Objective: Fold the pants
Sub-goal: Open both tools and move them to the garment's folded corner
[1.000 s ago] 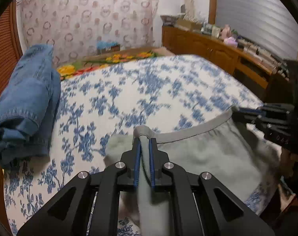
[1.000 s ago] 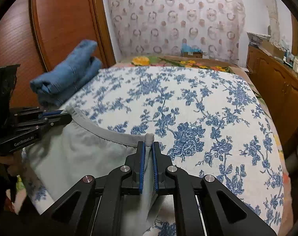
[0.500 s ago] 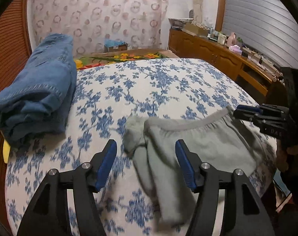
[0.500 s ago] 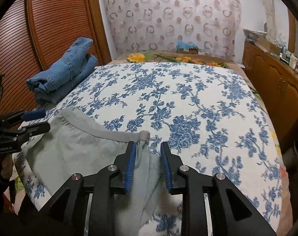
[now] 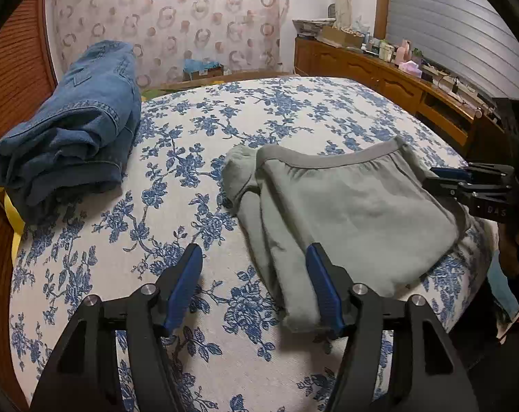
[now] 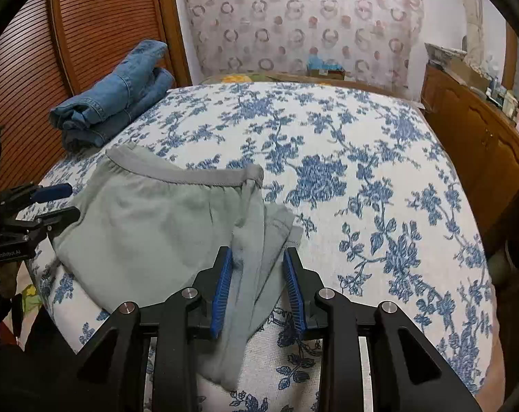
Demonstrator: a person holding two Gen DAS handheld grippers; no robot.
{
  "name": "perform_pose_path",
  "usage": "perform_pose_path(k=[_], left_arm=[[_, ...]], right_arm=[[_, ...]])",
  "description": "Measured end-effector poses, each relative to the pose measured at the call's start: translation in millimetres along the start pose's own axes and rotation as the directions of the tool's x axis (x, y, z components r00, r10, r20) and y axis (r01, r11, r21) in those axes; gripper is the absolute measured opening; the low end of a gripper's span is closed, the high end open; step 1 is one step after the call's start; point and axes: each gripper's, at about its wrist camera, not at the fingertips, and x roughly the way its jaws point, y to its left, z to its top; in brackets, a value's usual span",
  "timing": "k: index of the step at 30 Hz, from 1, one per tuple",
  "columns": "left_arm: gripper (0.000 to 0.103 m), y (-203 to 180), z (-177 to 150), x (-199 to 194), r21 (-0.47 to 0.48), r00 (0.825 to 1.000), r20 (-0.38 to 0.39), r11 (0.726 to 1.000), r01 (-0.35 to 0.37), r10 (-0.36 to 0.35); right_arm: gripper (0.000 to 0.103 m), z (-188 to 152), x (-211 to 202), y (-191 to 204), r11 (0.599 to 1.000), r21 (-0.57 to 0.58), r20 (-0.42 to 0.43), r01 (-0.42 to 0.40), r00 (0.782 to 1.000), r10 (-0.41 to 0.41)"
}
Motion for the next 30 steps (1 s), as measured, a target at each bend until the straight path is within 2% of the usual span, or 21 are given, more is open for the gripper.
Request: perform_pose_path(k=[3, 6, 12, 20, 30], left_arm=[[0.066, 1.9, -0.4, 1.0, -0.013, 1.0, -0.001, 1.0, 0.008, -0.008], [0.074, 3.6, -0.8, 2.0, -0.022, 1.0, 0.001, 1.0, -0.009, 0.009], [0.078, 6.8, -1.8, 3.8, -0.043, 1.0, -0.002, 0.999, -0.001, 0.001], [0.079, 12.7, -3.7, 6.9, -0.092, 1.0, -0.006, 0.995, 0.027, -0.028], [0.082, 16.6, -5.7, 8.5, -0.136, 0.999, -0.009, 0.99, 0.045, -0.047]], right_arm=[[0.037, -0.4, -0.8, 0.2, 1.0, 0.0, 0.006, 0.007, 1.0, -0.007], [0.038, -1.4, 0.5, 1.0, 1.0, 0.001, 0.014, 0.006, 1.0, -0.006], [0.044, -4.6, 2.0, 3.9, 1.0, -0.016, 0.023, 0.007, 1.0, -0.007], [0.062, -8.2, 2.8, 7.4, 0.999, -0.034, 0.03, 0.035, 0.999, -0.034], [0.066, -9.0, 1.6, 6.7, 0.998, 0.01, 0.034, 0.058, 0.998, -0.058]])
